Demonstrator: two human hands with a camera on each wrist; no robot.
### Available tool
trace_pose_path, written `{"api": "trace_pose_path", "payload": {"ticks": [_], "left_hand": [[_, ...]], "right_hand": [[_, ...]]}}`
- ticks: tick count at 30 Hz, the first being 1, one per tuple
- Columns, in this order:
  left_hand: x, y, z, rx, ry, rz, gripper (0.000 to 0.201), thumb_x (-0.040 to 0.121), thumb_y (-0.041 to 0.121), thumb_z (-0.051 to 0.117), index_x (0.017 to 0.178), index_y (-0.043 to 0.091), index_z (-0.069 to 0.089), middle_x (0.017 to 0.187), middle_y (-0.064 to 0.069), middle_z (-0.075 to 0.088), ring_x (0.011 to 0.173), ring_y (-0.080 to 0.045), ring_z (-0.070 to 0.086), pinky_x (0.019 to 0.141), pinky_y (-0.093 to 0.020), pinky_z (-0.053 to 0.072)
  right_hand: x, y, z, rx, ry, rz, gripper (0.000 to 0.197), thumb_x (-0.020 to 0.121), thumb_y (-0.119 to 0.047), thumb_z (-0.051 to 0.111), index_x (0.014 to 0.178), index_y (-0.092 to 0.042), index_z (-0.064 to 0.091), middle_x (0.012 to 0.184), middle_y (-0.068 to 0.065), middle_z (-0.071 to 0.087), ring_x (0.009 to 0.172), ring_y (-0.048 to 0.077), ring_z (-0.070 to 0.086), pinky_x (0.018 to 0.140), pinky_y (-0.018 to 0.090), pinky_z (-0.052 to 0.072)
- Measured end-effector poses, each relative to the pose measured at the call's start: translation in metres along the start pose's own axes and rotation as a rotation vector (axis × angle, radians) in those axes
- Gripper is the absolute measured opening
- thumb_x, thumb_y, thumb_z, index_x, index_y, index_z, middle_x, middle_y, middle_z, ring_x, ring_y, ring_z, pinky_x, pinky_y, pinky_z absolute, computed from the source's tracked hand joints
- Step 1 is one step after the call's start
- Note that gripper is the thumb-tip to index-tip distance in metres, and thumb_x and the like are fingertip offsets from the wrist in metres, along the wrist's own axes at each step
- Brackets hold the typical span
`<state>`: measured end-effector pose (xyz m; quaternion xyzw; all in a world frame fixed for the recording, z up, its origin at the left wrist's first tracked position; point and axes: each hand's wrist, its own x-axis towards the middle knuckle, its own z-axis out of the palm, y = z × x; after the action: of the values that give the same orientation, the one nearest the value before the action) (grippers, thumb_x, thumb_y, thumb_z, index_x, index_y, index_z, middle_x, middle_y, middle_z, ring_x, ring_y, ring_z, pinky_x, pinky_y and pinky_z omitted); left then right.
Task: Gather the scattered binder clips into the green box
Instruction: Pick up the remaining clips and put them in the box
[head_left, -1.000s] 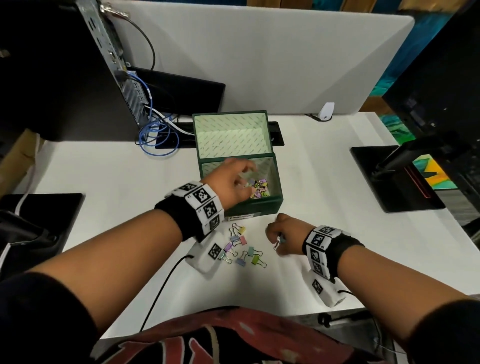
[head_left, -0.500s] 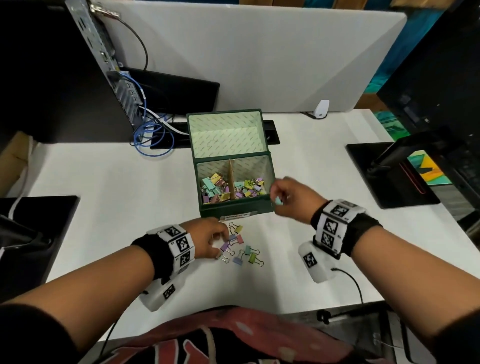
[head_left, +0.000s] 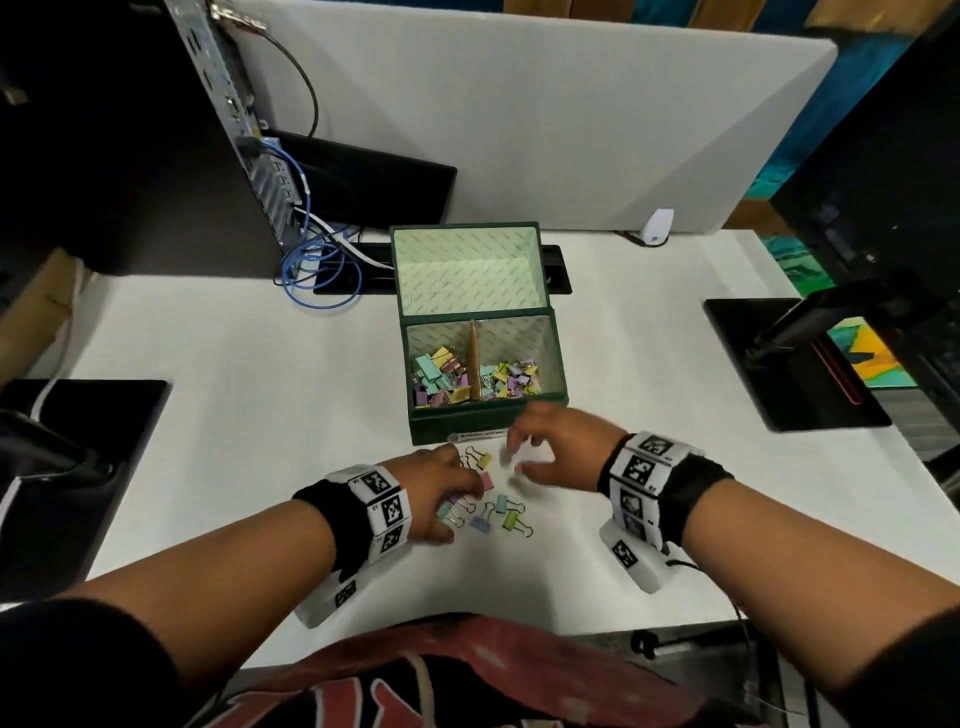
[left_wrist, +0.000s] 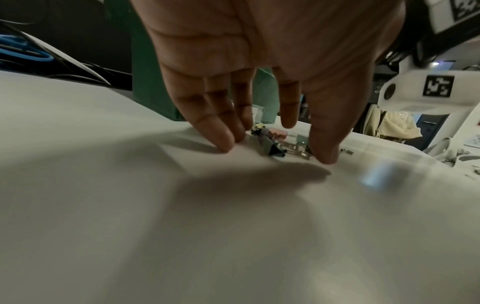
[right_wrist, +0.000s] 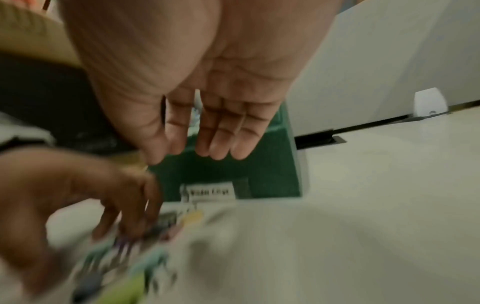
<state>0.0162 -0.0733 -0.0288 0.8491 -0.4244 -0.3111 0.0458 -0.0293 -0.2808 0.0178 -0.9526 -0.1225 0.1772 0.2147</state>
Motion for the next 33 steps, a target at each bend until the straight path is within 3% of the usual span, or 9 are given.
{"api": "trace_pose_path", "payload": {"ticks": [2,4,7,10,13,20,25,28,33], "left_hand": [[0.001,0.002,0.0,0.017,-0.02,0.01,0.053,0.072,0.037,0.068,0.121,0.036,0.049,0.12,-0.002,0.045,0.106,-0.024,0.052,0.087,-0.034,0.048],[0.001,0.004,-0.001,0.023,-0.022,0.01,0.043,0.074,0.034,0.067,0.115,0.032,0.054,0.12,-0.003,0.045,0.106,-0.026,0.052,0.087,-0.036,0.048],[0.001,0.004,-0.001,0.013,-0.019,-0.016,0.033,0.077,0.03,0.066,0.108,0.026,0.058,0.121,-0.004,0.045,0.103,-0.025,0.054,0.087,-0.034,0.049],[0.001,0.002,-0.001,0.018,-0.022,-0.041,0.03,0.08,0.029,0.063,0.109,0.023,0.058,0.118,-0.006,0.045,0.099,-0.025,0.055,0.085,-0.032,0.049],[0.0,0.0,-0.001,0.013,-0.023,-0.056,0.03,0.08,0.028,0.063,0.109,0.023,0.056,0.117,-0.006,0.045,0.098,-0.026,0.055,0.084,-0.032,0.048],[0.002,0.001,0.003,-0.029,0.004,-0.136,0.048,0.078,0.028,0.067,0.12,0.026,0.045,0.121,-0.005,0.043,0.098,-0.024,0.057,0.082,-0.033,0.051],[0.003,0.001,0.002,-0.068,0.003,-0.141,0.036,0.077,0.024,0.068,0.109,0.022,0.054,0.111,-0.002,0.044,0.089,-0.019,0.053,0.081,-0.028,0.048],[0.004,-0.001,0.003,-0.087,-0.007,-0.127,0.025,0.076,0.023,0.067,0.099,0.021,0.059,0.098,0.003,0.041,0.083,-0.016,0.049,0.077,-0.026,0.046],[0.005,-0.002,0.003,-0.079,-0.016,-0.077,0.01,0.075,0.017,0.061,0.085,0.02,0.061,0.089,0.004,0.05,0.08,-0.015,0.049,0.074,-0.025,0.043]], "right_hand": [[0.002,-0.002,0.017,-0.129,-0.168,-0.034,0.052,0.075,-0.033,0.071,0.123,-0.023,0.053,0.127,0.004,0.049,0.114,0.023,0.049,0.1,0.04,0.043],[0.007,-0.005,0.031,-0.259,-0.275,-0.036,0.082,0.068,-0.043,0.075,0.138,-0.028,0.035,0.146,0.004,0.034,0.129,0.028,0.036,0.107,0.042,0.037],[0.016,-0.007,0.042,-0.363,-0.313,-0.016,0.101,0.062,-0.046,0.078,0.143,-0.036,0.018,0.155,0.003,0.017,0.137,0.03,0.027,0.109,0.045,0.034],[0.023,-0.009,0.047,-0.376,-0.299,0.015,0.091,0.065,-0.042,0.077,0.14,-0.033,0.027,0.151,0.004,0.027,0.132,0.031,0.033,0.104,0.046,0.039],[0.024,-0.008,0.047,-0.3,-0.234,0.037,0.066,0.073,-0.032,0.072,0.131,-0.027,0.042,0.131,0.007,0.046,0.119,0.031,0.045,0.096,0.042,0.044],[0.017,0.001,0.045,-0.038,-0.164,0.219,0.043,0.078,-0.007,0.061,0.119,-0.016,0.052,0.121,0.014,0.048,0.109,0.032,0.052,0.09,0.031,0.043],[0.014,0.01,0.046,-0.014,-0.126,0.233,0.039,0.076,-0.004,0.06,0.113,-0.015,0.055,0.116,0.014,0.049,0.106,0.032,0.052,0.083,0.024,0.039],[0.013,0.011,0.047,-0.071,-0.126,0.217,0.044,0.074,-0.01,0.065,0.116,-0.018,0.054,0.12,0.012,0.045,0.109,0.032,0.049,0.087,0.029,0.042],[0.018,0.008,0.05,-0.152,-0.175,0.146,0.06,0.074,-0.008,0.063,0.127,-0.03,0.047,0.123,0.01,0.044,0.111,0.034,0.047,0.091,0.039,0.046]]}}
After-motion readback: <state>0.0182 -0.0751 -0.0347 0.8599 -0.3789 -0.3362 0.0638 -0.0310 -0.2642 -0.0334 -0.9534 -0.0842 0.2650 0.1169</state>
